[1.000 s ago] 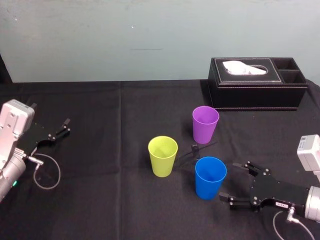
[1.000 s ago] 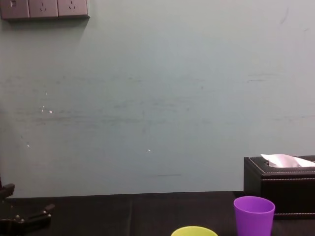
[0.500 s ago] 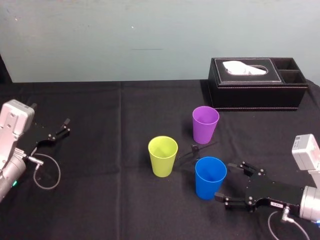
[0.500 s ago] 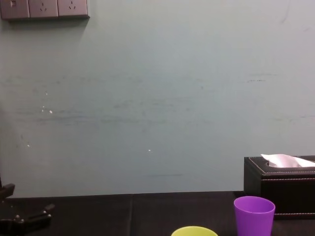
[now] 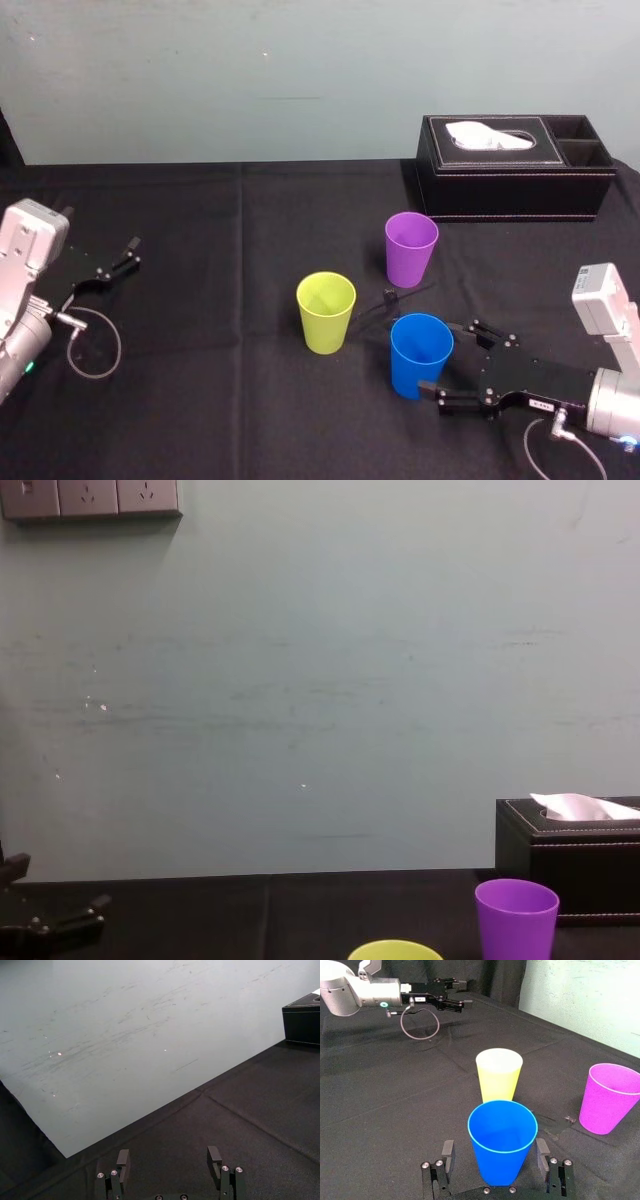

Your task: Stack the three plastic cups sequentially using one hand.

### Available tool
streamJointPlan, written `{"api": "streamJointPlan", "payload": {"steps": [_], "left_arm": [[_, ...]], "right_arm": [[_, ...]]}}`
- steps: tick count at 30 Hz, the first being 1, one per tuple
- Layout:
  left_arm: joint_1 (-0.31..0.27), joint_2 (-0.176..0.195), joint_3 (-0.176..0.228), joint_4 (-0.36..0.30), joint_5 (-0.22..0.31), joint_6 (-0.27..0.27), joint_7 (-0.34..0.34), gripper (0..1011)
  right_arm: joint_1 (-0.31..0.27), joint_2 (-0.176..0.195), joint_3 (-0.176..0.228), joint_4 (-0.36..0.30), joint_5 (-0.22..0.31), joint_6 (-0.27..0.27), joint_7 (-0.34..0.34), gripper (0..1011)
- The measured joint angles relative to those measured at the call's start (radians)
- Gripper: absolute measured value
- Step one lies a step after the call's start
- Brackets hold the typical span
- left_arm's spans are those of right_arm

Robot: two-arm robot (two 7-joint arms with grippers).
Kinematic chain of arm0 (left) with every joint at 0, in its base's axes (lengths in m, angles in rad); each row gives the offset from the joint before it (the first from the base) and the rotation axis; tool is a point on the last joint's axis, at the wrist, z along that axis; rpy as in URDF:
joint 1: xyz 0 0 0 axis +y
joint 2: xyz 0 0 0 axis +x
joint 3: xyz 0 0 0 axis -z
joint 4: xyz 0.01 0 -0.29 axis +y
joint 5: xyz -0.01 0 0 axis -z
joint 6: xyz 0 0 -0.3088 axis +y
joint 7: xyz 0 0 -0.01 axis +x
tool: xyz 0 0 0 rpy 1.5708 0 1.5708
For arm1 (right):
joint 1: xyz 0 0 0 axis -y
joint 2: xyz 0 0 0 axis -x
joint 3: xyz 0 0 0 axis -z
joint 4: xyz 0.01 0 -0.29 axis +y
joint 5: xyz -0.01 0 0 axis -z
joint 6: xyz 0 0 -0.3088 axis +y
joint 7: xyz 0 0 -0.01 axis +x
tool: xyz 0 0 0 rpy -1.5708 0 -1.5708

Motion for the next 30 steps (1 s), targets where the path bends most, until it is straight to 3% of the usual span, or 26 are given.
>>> {"api": "streamJointPlan", "payload": {"steps": [30], "left_arm": [[0.0, 0.0, 0.0, 0.0, 0.0, 0.0, 0.0, 1010]], "right_arm": [[0.052, -0.049, -0.04, 0.035, -0.009, 0.017, -0.026, 1003]]}}
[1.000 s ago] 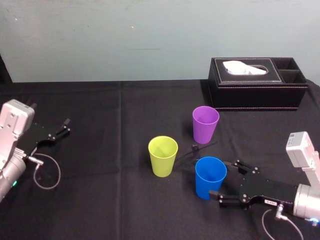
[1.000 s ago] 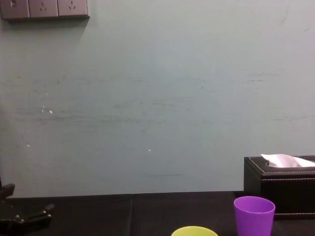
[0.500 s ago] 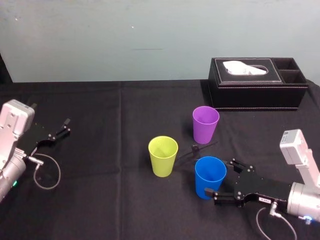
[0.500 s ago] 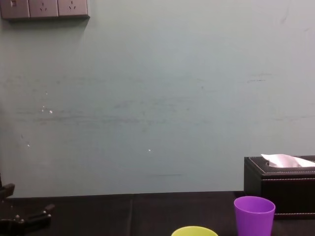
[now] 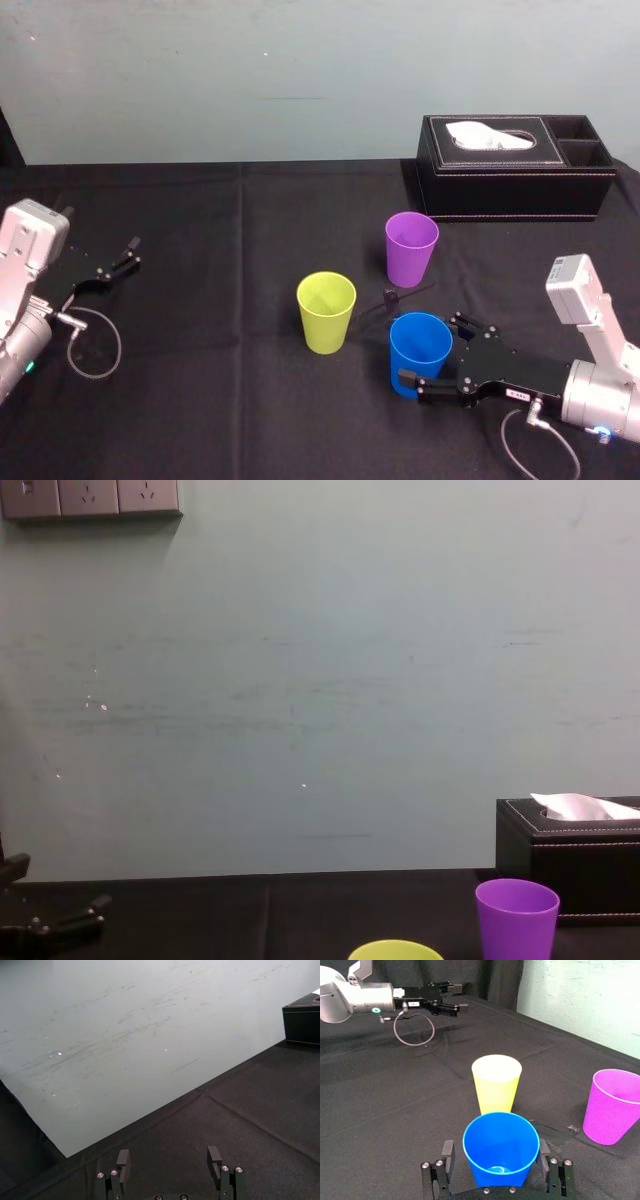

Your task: Stack the three plastic cups sequentially using one hand.

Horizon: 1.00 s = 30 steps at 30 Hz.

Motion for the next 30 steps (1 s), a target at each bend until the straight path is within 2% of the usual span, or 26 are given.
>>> {"api": "streamJointPlan", "payload": {"steps": [10, 20, 30], "left_arm": [[0.0, 0.0, 0.0, 0.0, 0.0, 0.0, 0.0, 1010], [0.0, 0.0, 0.0, 0.0, 0.0, 0.0, 0.0, 1010], [0.0, 0.0, 0.0, 0.0, 0.0, 0.0, 0.0, 1010]], "right_arm": [[0.0, 0.0, 0.0, 0.0, -0.001, 0.0, -0.002, 1003], [-0.001, 0.001, 0.001, -0.001, -0.001, -0.001, 0.0, 790], [-0.002, 0.002, 0.002, -0.002, 0.0, -0.001, 0.001, 741]]}}
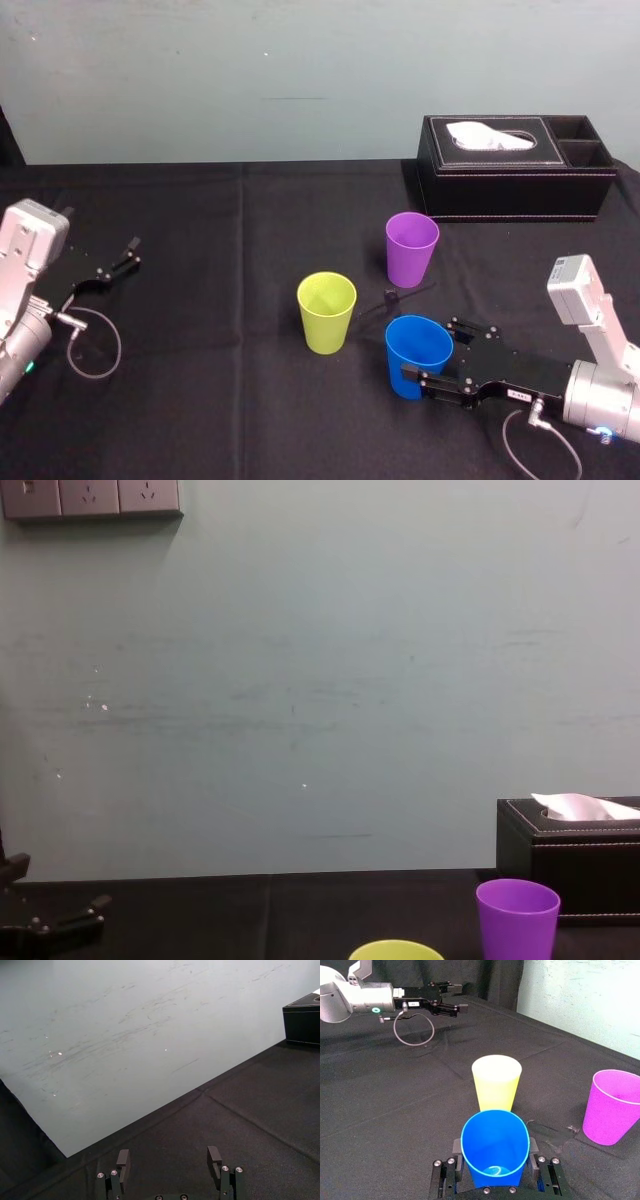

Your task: Stack the three plastic cups sequentially using one hand.

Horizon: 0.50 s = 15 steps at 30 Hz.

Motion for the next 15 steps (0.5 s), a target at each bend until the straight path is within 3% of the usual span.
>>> {"api": "streamJointPlan", "payload": {"steps": [15], "left_arm": [[0.0, 0.0, 0.0, 0.0, 0.0, 0.0, 0.0, 1010]], "right_arm": [[0.0, 0.0, 0.0, 0.0, 0.001, 0.0, 0.001, 729]]}}
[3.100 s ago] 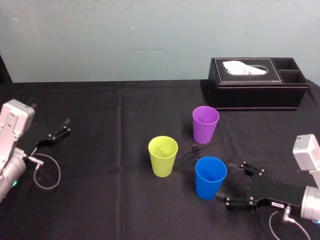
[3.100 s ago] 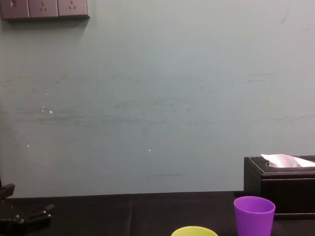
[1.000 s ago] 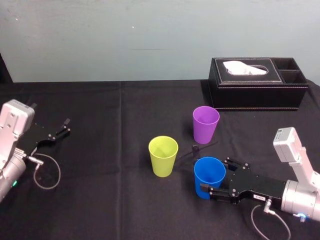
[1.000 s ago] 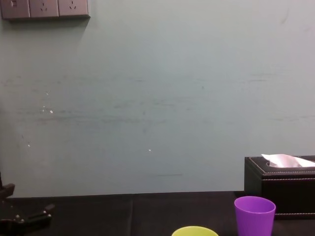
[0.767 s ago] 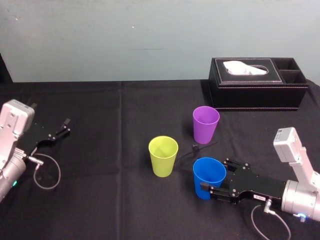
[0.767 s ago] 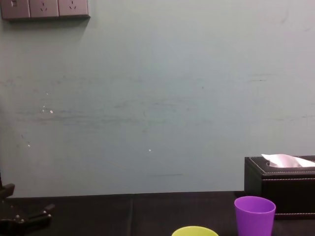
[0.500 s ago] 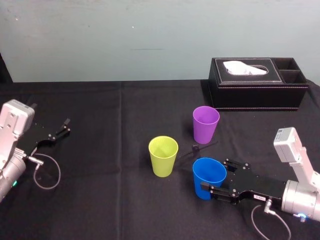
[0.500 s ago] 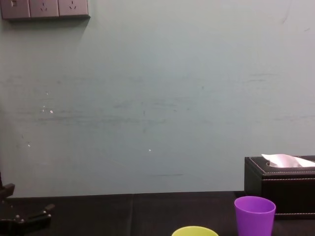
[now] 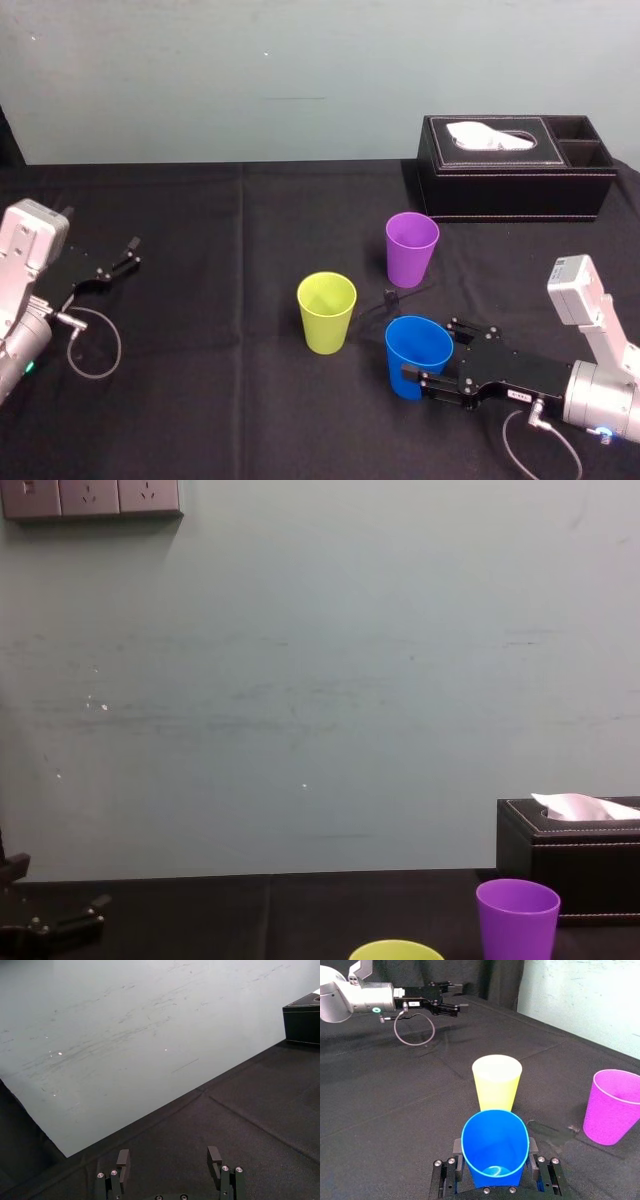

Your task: Stack the three plastic cups sequentially using one hand.

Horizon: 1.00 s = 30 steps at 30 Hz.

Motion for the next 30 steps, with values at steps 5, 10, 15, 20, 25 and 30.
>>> {"api": "streamJointPlan", "payload": {"steps": [5, 10, 15, 20, 25, 30], "left_arm": [[0.0, 0.0, 0.0, 0.0, 0.0, 0.0, 0.0, 1010], [0.0, 0.0, 0.0, 0.0, 0.0, 0.0, 0.0, 1010], [0.0, 0.0, 0.0, 0.0, 0.0, 0.0, 0.0, 1010], [0.0, 0.0, 0.0, 0.0, 0.0, 0.0, 0.0, 1010], [0.0, 0.0, 0.0, 0.0, 0.0, 0.0, 0.0, 1010], [0.0, 0.0, 0.0, 0.0, 0.0, 0.0, 0.0, 1010]], "right_arm": [[-0.013, 0.005, 0.011, -0.026, 0.001, 0.009, -0.019, 730], [-0.04, 0.02, 0.042, -0.086, 0.017, 0.029, -0.055, 729], [-0.056, 0.029, 0.074, -0.138, 0.043, 0.062, -0.086, 730], [-0.062, 0.033, 0.108, -0.187, 0.064, 0.091, -0.124, 729], [-0.053, 0.028, 0.13, -0.214, 0.074, 0.114, -0.157, 729], [-0.026, 0.013, 0.144, -0.231, 0.069, 0.13, -0.195, 729]]}}
